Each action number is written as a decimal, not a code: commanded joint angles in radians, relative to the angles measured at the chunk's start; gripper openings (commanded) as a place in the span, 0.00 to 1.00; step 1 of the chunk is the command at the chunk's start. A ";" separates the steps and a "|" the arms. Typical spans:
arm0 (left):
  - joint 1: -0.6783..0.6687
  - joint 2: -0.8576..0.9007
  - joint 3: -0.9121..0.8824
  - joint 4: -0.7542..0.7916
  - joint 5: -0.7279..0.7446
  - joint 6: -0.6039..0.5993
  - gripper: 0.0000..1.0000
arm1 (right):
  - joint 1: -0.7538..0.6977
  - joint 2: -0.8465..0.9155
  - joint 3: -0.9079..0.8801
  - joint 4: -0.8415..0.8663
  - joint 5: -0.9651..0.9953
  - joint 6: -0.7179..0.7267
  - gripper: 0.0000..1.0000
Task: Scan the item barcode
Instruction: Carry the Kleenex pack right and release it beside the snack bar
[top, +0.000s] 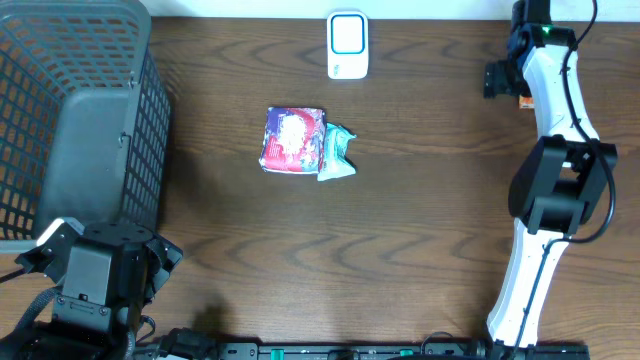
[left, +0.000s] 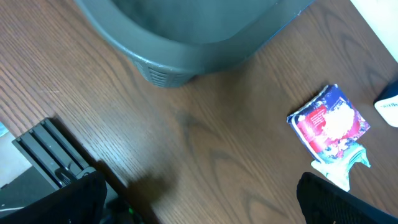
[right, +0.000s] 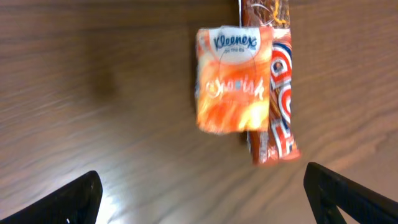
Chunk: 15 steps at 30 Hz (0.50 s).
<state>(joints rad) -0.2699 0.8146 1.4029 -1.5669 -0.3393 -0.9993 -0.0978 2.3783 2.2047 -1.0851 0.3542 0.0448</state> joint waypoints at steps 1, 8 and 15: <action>0.002 0.001 0.000 -0.003 -0.014 -0.016 0.98 | 0.037 -0.194 0.006 -0.053 -0.034 0.122 0.99; 0.002 0.001 0.000 -0.003 -0.014 -0.016 0.98 | 0.124 -0.420 0.005 -0.209 -0.173 0.142 0.99; 0.002 0.001 0.000 -0.003 -0.014 -0.016 0.98 | 0.191 -0.531 0.005 -0.385 -0.176 0.151 0.99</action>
<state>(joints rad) -0.2699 0.8143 1.4025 -1.5669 -0.3397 -0.9993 0.0792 1.8481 2.2116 -1.4326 0.1921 0.1692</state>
